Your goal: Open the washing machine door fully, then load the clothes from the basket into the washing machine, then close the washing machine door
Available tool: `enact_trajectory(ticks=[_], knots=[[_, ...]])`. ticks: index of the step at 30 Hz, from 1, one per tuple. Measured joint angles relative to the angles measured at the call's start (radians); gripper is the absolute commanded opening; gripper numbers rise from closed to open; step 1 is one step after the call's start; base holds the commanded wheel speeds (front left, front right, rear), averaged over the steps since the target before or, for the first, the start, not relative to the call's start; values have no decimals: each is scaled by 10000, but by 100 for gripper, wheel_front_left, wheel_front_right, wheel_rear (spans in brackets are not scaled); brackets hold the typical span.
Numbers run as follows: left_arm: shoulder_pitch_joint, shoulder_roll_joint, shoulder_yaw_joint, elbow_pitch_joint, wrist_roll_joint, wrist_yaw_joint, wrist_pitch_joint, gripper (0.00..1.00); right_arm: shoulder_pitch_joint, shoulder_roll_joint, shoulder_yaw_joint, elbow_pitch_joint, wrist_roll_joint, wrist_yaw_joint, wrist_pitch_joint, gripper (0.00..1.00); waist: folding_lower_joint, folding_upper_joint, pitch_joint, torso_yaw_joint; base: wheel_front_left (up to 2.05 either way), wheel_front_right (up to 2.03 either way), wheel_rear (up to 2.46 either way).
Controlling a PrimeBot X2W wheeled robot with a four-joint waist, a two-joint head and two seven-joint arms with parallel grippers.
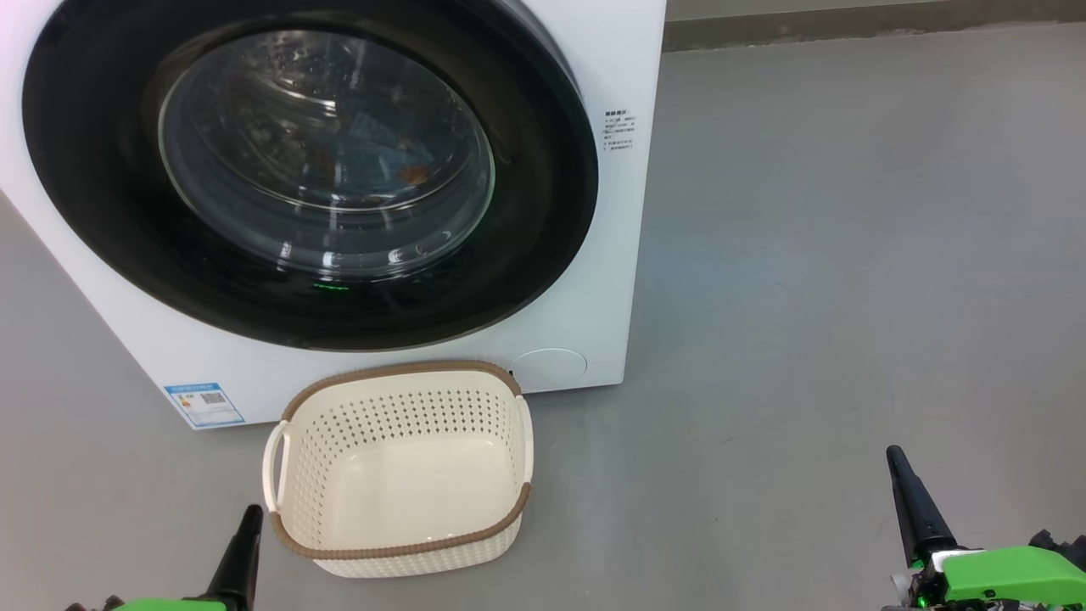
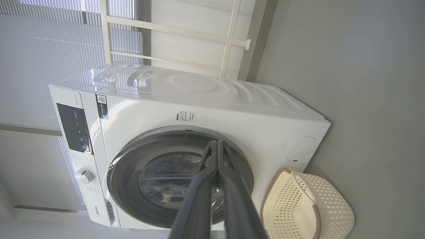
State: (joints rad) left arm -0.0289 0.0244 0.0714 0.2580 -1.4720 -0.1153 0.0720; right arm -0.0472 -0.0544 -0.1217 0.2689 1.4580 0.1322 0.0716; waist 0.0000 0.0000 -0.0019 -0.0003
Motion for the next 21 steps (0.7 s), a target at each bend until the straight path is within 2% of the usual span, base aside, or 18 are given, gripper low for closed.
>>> enact_trajectory(ticks=[11, 21], knots=[[-326, 4, 69, 59, -1250, -52, 353, 0, -129, 65, -151, 12, 1315, -2, 339, 0, 0, 0, 50, 3, 0, 0, 0], [-379, 6, 77, 59, -1285, -52, 353, 0, -217, 77, -153, 10, 1398, -2, 339, 0, -1, 1, 50, 3, 0, 0, 0]])
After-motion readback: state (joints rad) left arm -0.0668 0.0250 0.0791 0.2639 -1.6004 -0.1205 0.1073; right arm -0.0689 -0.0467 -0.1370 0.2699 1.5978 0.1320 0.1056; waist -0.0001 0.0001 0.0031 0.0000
